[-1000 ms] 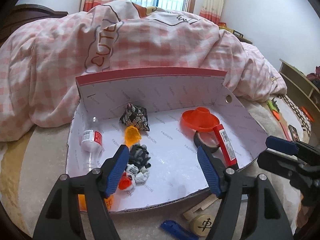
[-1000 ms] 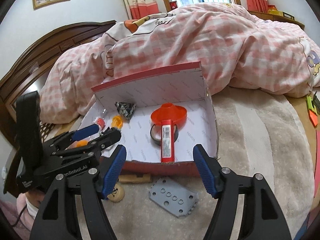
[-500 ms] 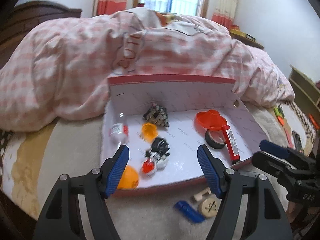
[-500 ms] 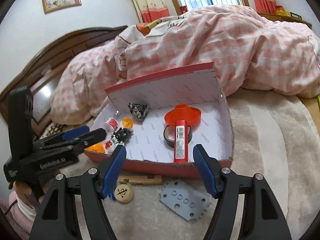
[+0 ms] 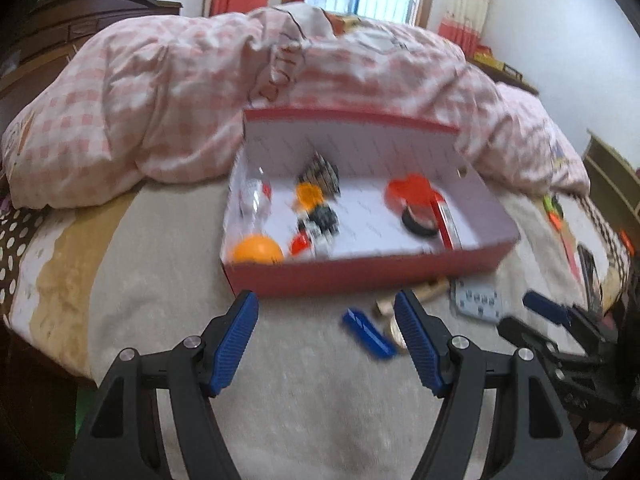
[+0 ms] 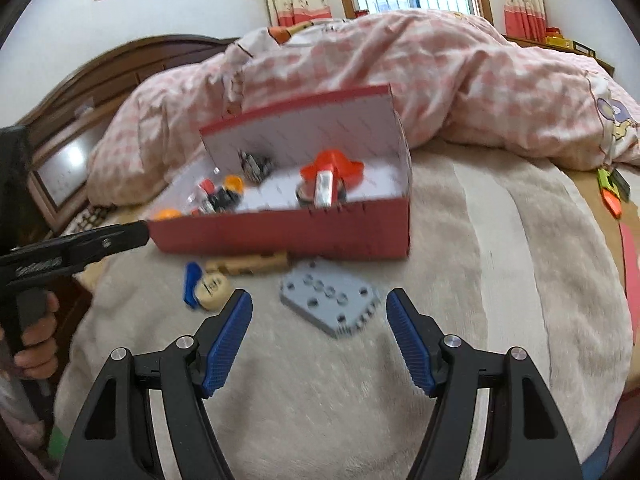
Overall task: Organize objects
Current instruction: 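Withdraw both grippers from the box toward the remaining items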
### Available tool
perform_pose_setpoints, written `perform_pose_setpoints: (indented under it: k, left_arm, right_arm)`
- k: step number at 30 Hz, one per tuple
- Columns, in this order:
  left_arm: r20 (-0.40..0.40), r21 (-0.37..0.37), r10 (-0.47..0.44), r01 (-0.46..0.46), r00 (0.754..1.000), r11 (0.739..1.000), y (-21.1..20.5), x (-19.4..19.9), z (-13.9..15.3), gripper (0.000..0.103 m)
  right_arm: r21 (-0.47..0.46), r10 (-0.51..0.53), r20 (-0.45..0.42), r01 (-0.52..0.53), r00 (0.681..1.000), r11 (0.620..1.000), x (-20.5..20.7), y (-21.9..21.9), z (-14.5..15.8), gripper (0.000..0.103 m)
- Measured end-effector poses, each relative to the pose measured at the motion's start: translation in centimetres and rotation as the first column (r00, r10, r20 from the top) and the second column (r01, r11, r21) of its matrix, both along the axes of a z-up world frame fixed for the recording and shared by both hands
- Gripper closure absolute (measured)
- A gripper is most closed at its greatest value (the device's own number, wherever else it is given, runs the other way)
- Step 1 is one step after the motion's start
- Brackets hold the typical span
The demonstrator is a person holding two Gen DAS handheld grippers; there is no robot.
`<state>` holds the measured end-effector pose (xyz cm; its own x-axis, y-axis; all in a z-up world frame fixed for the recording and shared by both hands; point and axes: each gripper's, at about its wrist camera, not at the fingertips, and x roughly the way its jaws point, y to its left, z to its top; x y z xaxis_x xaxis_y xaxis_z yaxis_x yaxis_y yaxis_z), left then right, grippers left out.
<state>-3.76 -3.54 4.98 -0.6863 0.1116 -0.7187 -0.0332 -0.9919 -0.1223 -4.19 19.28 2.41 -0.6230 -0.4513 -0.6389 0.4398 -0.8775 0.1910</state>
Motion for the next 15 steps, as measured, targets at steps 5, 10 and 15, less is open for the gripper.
perform_pose_setpoints:
  k: [5, 10, 15]
  left_arm:
    - [0.037, -0.048, -0.046, 0.047, 0.998, 0.998, 1.4, 0.6, -2.1, 0.032]
    - [0.071, -0.159, -0.137, 0.147, 0.988, 0.976, 3.0, 0.2, -4.1, 0.032]
    - [0.043, -0.24, -0.191, 0.196, 0.981, 0.951, 4.2, 0.4, -4.5, 0.032]
  right_arm:
    - [0.021, -0.002, 0.026, 0.002, 1.0, 1.0, 0.0, 0.0, -1.6, 0.032]
    - [0.017, -0.004, 0.024, 0.003, 1.0, 1.0, 0.3, 0.3, -2.4, 0.032]
    - [0.024, -0.004, 0.018, 0.003, 1.0, 1.0, 0.3, 0.2, -2.5, 0.031]
